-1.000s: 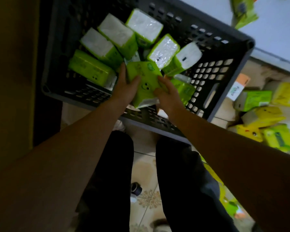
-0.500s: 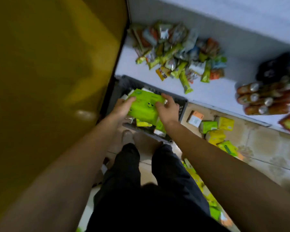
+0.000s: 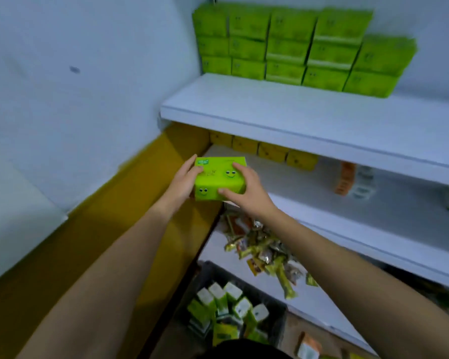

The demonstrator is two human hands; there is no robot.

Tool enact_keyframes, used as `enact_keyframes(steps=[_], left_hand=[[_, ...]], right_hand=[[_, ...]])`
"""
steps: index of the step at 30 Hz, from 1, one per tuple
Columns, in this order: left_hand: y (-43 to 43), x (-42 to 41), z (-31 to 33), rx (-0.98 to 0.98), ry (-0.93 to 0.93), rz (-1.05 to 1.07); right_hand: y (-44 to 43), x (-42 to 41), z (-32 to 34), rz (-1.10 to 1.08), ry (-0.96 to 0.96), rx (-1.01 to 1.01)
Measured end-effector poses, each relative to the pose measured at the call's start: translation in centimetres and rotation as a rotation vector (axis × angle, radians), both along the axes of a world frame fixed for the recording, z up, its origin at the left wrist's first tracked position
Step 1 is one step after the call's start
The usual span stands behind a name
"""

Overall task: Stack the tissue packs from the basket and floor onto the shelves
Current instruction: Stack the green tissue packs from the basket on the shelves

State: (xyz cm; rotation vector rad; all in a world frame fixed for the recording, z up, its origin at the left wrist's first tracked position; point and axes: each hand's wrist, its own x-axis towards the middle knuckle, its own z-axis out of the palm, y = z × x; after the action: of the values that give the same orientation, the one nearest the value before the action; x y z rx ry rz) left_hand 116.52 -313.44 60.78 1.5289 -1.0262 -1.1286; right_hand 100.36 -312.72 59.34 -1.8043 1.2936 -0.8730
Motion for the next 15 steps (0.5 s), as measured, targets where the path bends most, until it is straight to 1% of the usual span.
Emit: enact_keyframes(steps=[2,4,7,11,15], left_hand=[[-0.5,-0.4,2.3,-0.106,-0.053,-0.047],[-0.8,-0.9,4.4,-0.209,-0.126,-0.14],[-2.3,-1.7,6.7,-0.328,-0.173,-0.254],[-5.0,-3.7,8.9,-0.429,-0.278,-0.31],[-7.3,-6.6,11.1,-0.473,-0.248,-0.324]], right_hand=[[-0.6,-0.6,2.3,-0.011,0.005,-0.066],[-1.0,-1.3,4.4,-0.034,0.014,-0.145],[-1.9,-2.5,7.4,-0.062,0.051,-0.247],[-2.9,-4.7,10.5,-0.162,0.069,-0.321],[-3.8,-6.3,12.5,-0.284,0.045,-0.337]])
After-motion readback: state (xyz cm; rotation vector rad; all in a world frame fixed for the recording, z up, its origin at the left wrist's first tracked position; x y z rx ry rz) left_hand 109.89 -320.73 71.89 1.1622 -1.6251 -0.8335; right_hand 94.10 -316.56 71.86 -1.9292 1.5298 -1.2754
